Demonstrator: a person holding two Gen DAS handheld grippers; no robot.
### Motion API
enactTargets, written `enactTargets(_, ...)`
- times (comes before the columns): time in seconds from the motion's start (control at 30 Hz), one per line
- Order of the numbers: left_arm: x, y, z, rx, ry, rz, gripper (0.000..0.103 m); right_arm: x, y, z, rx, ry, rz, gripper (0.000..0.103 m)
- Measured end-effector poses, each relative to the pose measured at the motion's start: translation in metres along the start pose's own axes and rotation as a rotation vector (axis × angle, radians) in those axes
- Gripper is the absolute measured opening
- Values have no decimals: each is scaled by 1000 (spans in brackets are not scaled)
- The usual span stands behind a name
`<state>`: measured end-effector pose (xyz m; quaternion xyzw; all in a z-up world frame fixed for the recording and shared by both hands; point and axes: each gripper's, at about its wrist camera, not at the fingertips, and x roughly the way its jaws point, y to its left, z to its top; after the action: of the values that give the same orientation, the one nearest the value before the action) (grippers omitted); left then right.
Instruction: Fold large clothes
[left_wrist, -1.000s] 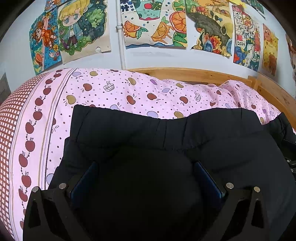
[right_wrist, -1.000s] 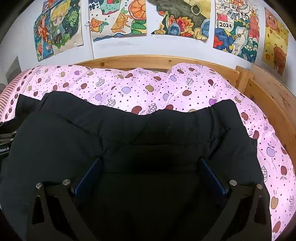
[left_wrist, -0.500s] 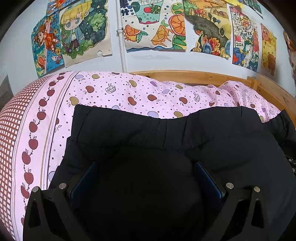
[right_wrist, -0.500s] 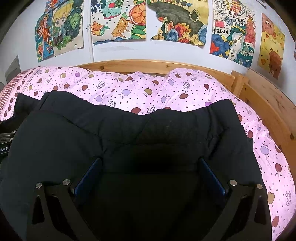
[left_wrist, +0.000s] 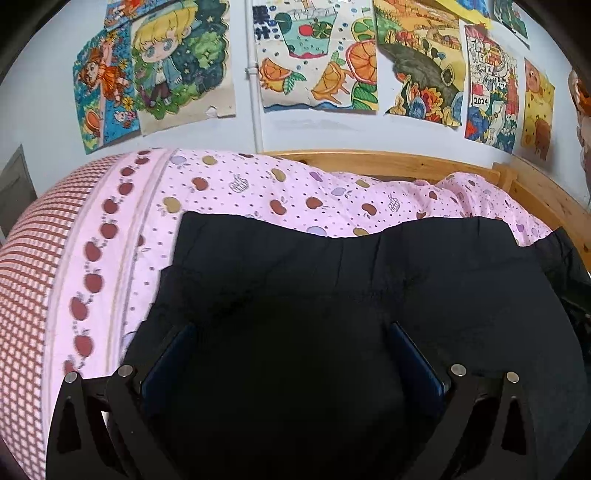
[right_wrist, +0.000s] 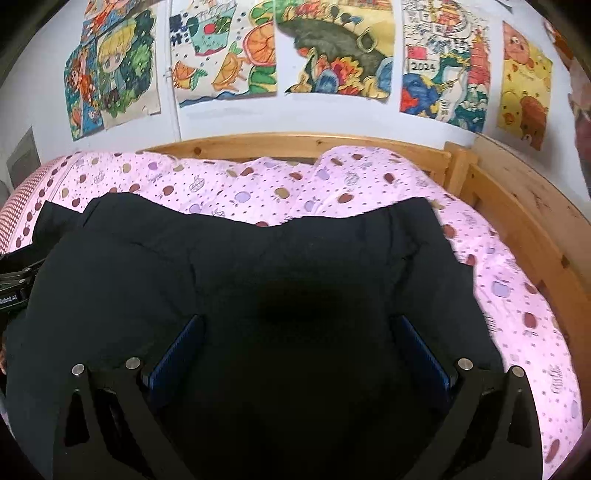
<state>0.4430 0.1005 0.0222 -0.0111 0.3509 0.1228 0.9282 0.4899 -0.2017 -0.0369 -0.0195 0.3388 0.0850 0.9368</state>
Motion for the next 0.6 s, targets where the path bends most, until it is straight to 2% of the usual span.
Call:
enactTargets(0.23,-24,21,-5,28,4,11,103,-22,-30,-11,-29,6,-74,102)
enactTargets(0.43,-50,47,-17,69,-25,21,103,-37,-56,-23,-82,15,-180,102)
enactTargets(0.6,-48,77,-31,46,27,10,103,-45,-67,-35,-129,20,-221,102)
